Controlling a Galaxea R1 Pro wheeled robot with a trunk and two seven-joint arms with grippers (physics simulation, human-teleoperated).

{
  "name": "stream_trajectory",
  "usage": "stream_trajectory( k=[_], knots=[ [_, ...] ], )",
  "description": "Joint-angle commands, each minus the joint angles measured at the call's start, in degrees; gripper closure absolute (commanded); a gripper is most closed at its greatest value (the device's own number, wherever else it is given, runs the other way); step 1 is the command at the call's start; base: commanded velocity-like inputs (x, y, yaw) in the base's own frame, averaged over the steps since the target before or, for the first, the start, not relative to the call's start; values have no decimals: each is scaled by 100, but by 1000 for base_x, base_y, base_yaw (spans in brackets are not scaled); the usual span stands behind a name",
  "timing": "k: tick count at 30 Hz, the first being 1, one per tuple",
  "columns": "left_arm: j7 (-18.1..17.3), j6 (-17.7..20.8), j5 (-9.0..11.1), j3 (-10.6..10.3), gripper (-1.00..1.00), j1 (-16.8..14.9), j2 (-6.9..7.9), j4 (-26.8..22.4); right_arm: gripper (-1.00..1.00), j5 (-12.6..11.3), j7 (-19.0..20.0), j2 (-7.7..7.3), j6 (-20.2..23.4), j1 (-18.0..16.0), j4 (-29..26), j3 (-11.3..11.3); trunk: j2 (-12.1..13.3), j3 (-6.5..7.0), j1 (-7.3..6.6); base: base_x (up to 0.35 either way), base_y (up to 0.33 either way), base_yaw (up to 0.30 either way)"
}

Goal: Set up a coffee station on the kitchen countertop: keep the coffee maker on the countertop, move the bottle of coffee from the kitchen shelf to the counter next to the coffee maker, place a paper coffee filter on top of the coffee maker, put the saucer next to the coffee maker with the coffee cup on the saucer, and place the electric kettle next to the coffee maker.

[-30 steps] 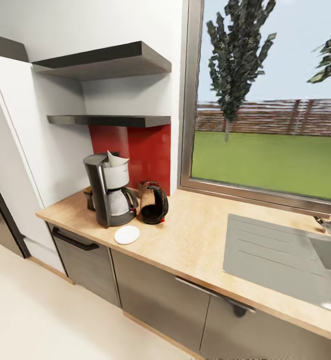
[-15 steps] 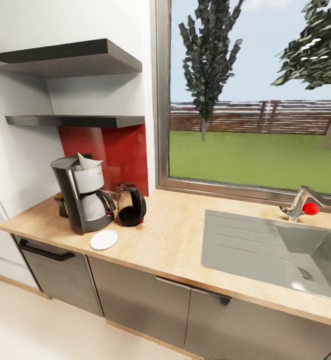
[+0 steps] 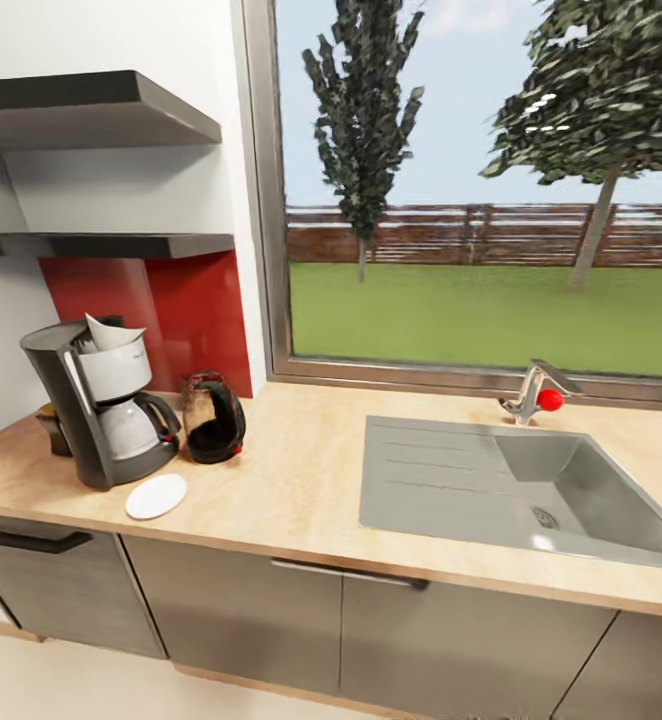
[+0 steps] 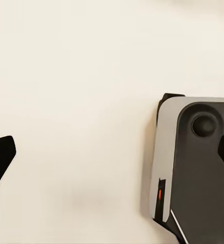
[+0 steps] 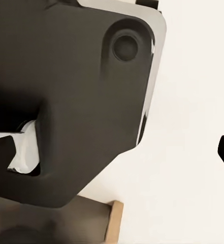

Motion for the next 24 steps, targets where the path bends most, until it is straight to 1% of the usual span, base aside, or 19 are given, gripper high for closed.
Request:
stream_trajectory(
  k=[1,3,6,8,10,12,14,16,18,20,21,22,24],
  knots=[
    [-49,8,35,41,-100,4,-3,-10,-100,-61,68,-7,30,-4,-9,46,-8,-7,2,0,0,-300],
    [-44,5,37,43,-100,4,-41,-10,-100,-62,124,-10,30,-6,-9,46,-8,-2,2,0,0,-300],
    [-46,3,30,42,-100,4,-161,-10,-100,-65,154,0,30,-7,-9,46,-8,1,2,0,0,-300],
    [-49,2,26,26,-100,4,-192,-10,-100,-71,152,4,30,-4,-9,42,-8,2,2,0,0,-300],
    [-50,2,1,14,-100,7,-191,-10,-100,-78,144,7,30,-6,-9,39,-8,2,2,0,0,-300],
    [-48,4,-75,11,-100,19,-190,-10,-100,-79,140,9,30,-7,-9,38,-8,2,2,0,0,-300],
    [-39,67,-280,10,-100,31,-180,1,-100,-89,138,18,28,-6,-9,37,-8,3,2,0,0,-300],
    [-17,362,-512,9,-100,36,-170,59,-100,-99,137,29,26,-7,-9,37,-8,3,2,0,0,-300],
    [132,855,-663,9,-100,38,-174,93,-100,-104,137,41,23,-6,-13,37,-8,3,2,0,0,-300],
    [467,1318,-730,3,-100,38,-184,101,-100,-101,136,46,22,-7,-15,35,-8,3,2,0,0,-300],
    [576,1406,-739,4,-100,38,-189,101,-100,-100,136,47,22,-7,-16,34,-8,3,2,0,0,-300],
    [807,1539,-751,11,-100,39,-197,102,-100,-100,136,48,21,-7,-16,32,-8,3,2,0,0,-300],
    [1219,1673,-762,32,-100,37,-211,95,-100,-99,136,49,21,-7,-16,29,-8,3,2,0,0,-300]
  ],
)
